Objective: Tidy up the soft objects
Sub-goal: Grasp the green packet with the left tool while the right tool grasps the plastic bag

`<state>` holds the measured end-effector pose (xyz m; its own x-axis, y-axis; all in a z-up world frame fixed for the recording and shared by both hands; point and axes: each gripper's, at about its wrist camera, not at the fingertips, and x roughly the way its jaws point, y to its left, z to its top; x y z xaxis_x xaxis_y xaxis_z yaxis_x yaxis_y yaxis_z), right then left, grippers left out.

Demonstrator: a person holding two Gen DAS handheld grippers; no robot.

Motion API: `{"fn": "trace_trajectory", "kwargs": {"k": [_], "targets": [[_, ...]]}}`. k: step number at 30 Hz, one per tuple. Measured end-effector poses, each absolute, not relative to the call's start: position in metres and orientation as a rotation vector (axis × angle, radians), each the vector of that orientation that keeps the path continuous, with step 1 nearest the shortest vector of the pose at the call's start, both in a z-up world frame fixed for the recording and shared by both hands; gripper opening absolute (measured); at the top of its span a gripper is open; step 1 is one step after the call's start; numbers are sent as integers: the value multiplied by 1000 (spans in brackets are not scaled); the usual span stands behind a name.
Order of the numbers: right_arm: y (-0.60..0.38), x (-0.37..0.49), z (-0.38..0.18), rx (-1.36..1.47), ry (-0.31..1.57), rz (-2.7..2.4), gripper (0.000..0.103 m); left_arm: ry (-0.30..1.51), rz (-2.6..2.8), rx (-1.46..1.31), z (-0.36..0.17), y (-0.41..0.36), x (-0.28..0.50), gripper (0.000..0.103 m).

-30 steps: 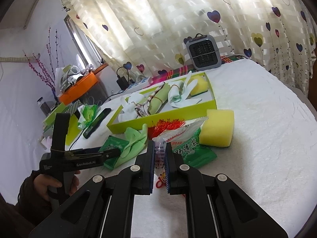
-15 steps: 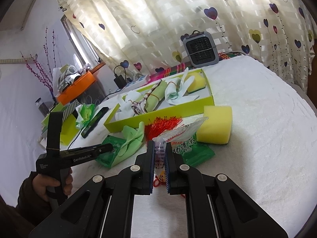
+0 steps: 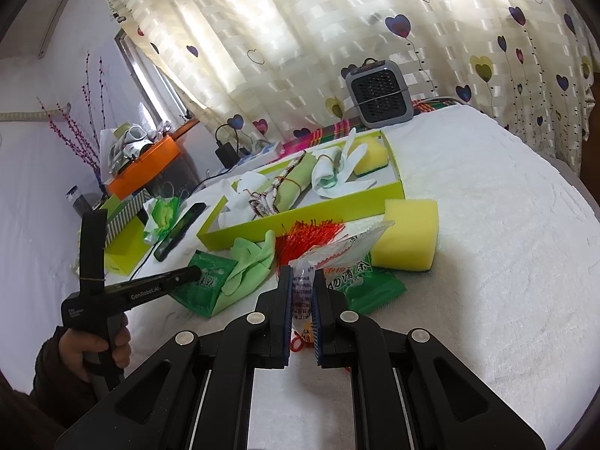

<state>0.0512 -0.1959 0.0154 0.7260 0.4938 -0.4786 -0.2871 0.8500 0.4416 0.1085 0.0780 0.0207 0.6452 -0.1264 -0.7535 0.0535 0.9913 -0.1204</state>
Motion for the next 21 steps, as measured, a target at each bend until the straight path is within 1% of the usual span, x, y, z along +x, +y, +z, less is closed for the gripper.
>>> {"fn": "trace_trajectory", "kwargs": {"k": [10,21], "targets": [[-197,50,21,354,606,445,9,835,-108,-94,32,78,100,9],[-199,42,32,348,567,441,9,786,-128,-100,51,77,88,4]]}}
